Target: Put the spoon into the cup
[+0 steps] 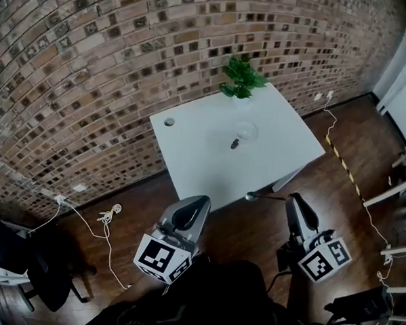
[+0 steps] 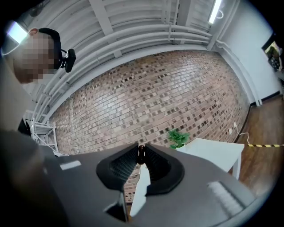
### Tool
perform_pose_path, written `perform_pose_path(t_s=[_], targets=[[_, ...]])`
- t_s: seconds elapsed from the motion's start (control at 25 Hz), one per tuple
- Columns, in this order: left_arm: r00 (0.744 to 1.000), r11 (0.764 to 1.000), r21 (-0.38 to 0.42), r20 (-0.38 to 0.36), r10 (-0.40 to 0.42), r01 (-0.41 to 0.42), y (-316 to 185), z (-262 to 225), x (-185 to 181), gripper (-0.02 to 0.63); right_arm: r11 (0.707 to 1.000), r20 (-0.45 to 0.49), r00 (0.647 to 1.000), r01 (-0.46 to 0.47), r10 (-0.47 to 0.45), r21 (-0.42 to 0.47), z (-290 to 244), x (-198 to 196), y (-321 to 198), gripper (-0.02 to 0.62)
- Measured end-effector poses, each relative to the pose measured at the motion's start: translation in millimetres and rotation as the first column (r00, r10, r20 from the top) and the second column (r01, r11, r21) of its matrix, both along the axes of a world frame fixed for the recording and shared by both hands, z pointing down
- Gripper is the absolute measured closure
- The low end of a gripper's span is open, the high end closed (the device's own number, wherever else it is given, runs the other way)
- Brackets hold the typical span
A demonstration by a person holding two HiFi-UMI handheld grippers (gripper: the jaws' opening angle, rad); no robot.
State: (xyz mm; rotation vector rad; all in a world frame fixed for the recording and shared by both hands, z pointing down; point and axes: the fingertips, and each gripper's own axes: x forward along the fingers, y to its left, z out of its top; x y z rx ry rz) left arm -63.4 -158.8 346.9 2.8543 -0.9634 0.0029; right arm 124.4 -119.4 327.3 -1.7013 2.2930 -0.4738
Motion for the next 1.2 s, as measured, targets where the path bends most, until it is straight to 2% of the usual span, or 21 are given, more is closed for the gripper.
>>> perform_pose_path(t_s=[0.16,0.28,0.48,0.84,0.96,1.08,1.2], targets=[[1.0,1.0,-0.018,-0.015,0.025,-0.025,-32,9,11,0.612,0.999,-0.011,1.0,-0.018,0.018,-0.037,8,6,-28,0.54],[1.0,0.999,-0.035,-0.011,0.013,-0.013,-53,13,22,0.612,0.999,-0.029,0.999,-0.026,0.024,-0.046,10,21,-52,0.54],[0.998,0.997,-0.046,0.004,-0.058,0.058,-97,24,47,0.612,0.999,-0.009,1.0,0.01,-0.011,-0.052,20,51,-99,0.54],[0.983,0.982,-0.052,0.039,-0.178,0.18,-158,18,106,0.612,0.989,0.006,0.989,0.147,-0.147,-0.031,15,100,-183,0.54],[0.972,0.971,-0.051,0.042,-0.23,0.232,-176,16,114,0.612,0.982,0.008,0.982,0.189,-0.189,-0.028,14,107,-210,0.54],[0.966,0.964,-0.066,0.046,-0.255,0.258,-191,20,114,0.612,0.979,0.066,0.978,0.2,-0.197,-0.044,22,106,-237,0.54],[0.967,0.963,-0.089,0.048,-0.252,0.255,-206,32,113,0.612,0.981,0.013,0.984,0.176,-0.175,-0.079,42,112,-261,0.54]])
